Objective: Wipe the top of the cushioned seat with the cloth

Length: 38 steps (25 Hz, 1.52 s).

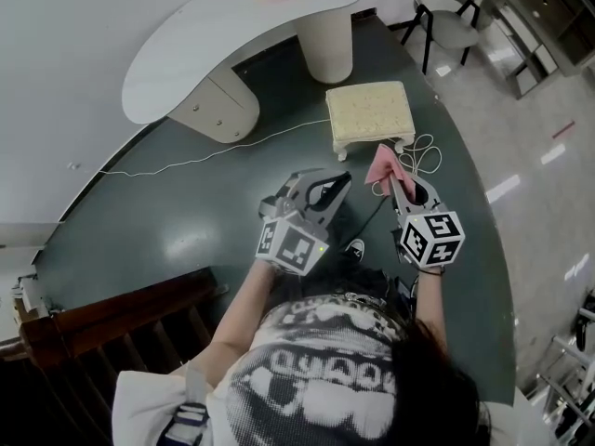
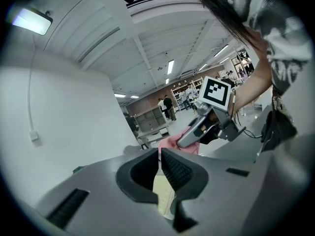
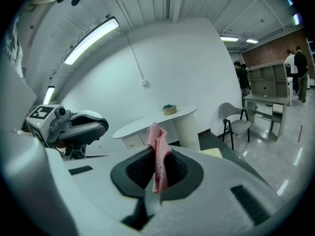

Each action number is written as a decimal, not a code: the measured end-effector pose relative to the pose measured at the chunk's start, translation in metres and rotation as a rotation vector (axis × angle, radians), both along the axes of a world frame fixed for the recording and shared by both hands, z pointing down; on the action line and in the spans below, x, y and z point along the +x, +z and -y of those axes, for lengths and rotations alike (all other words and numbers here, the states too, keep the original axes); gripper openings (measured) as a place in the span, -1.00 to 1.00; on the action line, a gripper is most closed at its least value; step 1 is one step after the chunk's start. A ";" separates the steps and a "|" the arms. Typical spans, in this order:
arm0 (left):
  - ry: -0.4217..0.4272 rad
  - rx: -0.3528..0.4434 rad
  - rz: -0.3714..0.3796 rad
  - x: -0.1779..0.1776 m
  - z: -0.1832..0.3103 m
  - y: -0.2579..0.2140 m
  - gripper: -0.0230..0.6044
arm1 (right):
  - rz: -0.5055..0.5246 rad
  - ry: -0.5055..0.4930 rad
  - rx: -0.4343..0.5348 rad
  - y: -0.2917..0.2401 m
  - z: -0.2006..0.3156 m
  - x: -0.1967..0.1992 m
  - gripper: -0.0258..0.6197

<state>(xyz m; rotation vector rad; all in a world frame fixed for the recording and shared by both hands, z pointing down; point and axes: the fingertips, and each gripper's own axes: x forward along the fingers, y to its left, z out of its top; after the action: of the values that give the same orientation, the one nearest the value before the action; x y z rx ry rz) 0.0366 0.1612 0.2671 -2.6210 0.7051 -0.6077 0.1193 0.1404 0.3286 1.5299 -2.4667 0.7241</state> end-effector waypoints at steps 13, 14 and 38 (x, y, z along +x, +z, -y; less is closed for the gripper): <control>0.084 -0.012 0.015 -0.013 0.132 0.015 -0.87 | -0.047 -0.003 -0.072 0.023 0.123 -0.024 -0.89; 0.091 -0.009 0.021 -0.015 0.143 0.018 -0.87 | -0.051 -0.003 -0.081 0.027 0.134 -0.026 -0.89; 0.058 -0.112 0.011 -0.078 0.293 0.098 -0.87 | -0.243 -0.203 -0.269 0.163 0.337 -0.073 -0.89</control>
<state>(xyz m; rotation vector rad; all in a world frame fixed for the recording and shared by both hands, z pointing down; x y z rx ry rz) -0.0419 -0.1319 0.3649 -2.7279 0.6051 -0.6622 0.0459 -0.1966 0.4911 1.1760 -2.2015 0.7482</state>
